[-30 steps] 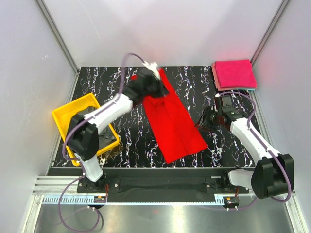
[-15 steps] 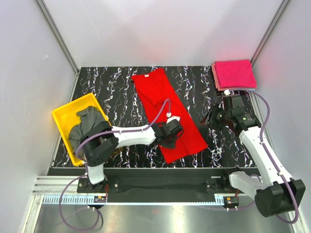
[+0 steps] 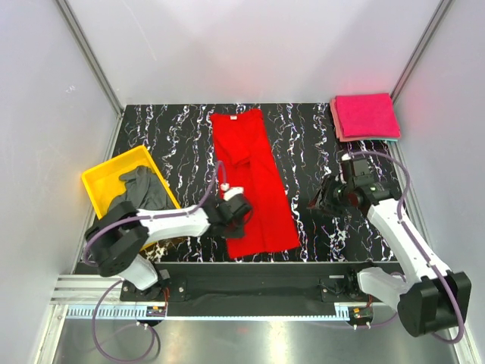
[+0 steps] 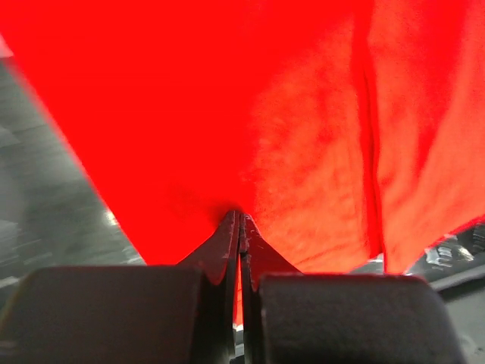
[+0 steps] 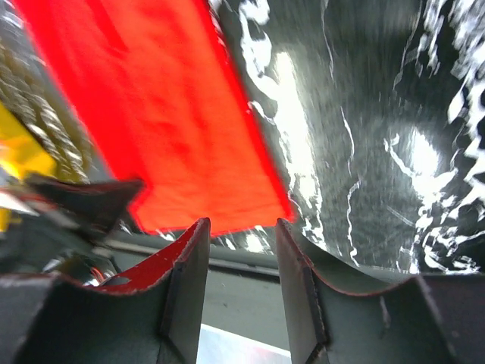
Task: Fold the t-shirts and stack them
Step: Fold the tshirt
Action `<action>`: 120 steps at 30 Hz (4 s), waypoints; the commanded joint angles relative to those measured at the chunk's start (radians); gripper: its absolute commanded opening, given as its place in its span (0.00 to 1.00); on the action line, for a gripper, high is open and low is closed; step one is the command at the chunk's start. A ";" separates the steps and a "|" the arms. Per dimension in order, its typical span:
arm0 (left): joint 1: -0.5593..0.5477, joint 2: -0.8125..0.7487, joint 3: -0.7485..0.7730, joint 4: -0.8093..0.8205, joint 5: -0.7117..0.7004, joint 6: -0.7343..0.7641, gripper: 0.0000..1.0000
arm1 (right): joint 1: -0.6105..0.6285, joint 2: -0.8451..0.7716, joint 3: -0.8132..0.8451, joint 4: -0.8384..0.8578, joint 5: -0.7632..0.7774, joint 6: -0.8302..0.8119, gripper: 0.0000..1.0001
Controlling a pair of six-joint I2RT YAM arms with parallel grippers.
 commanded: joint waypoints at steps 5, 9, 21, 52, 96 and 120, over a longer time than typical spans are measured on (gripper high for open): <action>0.195 -0.174 -0.127 -0.210 -0.027 0.069 0.00 | 0.242 0.066 -0.128 0.155 0.001 0.144 0.49; 0.204 -0.302 -0.111 -0.203 0.073 0.095 0.23 | 0.308 0.077 -0.191 0.235 0.000 0.230 0.49; 0.246 -0.462 -0.224 -0.243 0.216 0.096 0.50 | 0.467 0.121 -0.317 0.432 0.066 0.414 0.50; 0.175 -0.545 -0.183 -0.393 0.094 0.004 0.53 | 0.622 0.251 -0.280 0.406 0.191 0.408 0.03; 0.169 -0.707 -0.379 -0.247 0.242 -0.157 0.00 | 0.628 0.045 -0.331 0.286 0.182 0.469 0.00; 0.151 -0.596 -0.307 -0.209 0.252 -0.151 0.00 | 0.634 0.123 -0.194 0.205 0.214 0.377 0.00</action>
